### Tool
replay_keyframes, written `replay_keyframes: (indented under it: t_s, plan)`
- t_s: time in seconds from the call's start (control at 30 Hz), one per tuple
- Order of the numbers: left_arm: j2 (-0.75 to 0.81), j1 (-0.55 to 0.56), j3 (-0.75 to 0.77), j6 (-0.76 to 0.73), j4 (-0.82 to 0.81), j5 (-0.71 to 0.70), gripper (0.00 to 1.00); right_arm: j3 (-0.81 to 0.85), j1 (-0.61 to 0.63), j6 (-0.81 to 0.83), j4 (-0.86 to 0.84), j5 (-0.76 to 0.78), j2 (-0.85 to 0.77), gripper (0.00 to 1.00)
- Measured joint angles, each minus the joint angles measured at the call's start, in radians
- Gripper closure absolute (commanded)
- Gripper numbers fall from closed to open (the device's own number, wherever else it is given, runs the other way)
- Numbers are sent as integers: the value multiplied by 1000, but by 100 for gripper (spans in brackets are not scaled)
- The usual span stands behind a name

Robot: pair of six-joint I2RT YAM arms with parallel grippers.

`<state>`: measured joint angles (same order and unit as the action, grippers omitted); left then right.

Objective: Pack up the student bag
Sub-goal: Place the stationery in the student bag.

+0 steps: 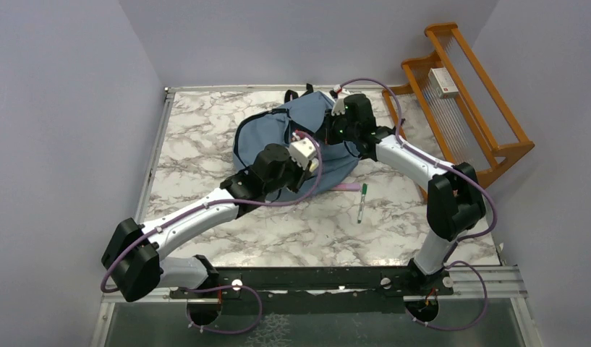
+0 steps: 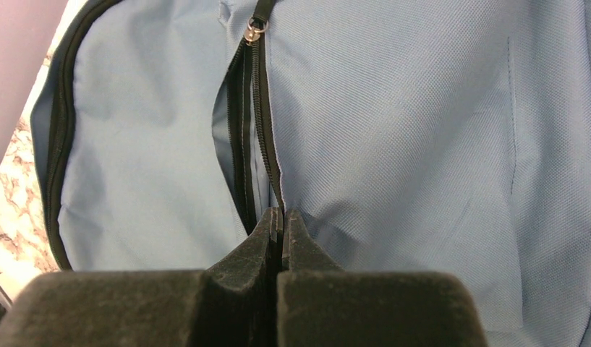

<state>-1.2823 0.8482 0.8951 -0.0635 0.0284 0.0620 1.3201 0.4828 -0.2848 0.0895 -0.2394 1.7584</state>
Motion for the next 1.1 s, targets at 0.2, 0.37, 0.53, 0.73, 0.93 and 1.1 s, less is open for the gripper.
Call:
replay_keyframes:
  t_s: [0.2, 0.37, 0.53, 0.73, 0.93, 1.1]
  plan:
    - [-3, -170, 93, 273, 145, -133, 100, -34, 0, -2, -60, -1, -32, 100]
    - [-88, -328, 193, 496, 208, -94, 100, -37, 0, 2, -88, -3, -37, 100]
    - [-206, -373, 269, 665, 236, 23, 100, -37, 0, 14, -96, -6, -40, 100]
    - [-308, -385, 316, 797, 245, 167, 100, -39, 0, 33, -97, -6, -55, 99]
    - [-372, -387, 370, 856, 245, 247, 100, -63, 0, 34, -121, -21, -66, 99]
    - [-469, -404, 438, 877, 220, 293, 100, -84, 0, 35, -149, -35, -73, 100]
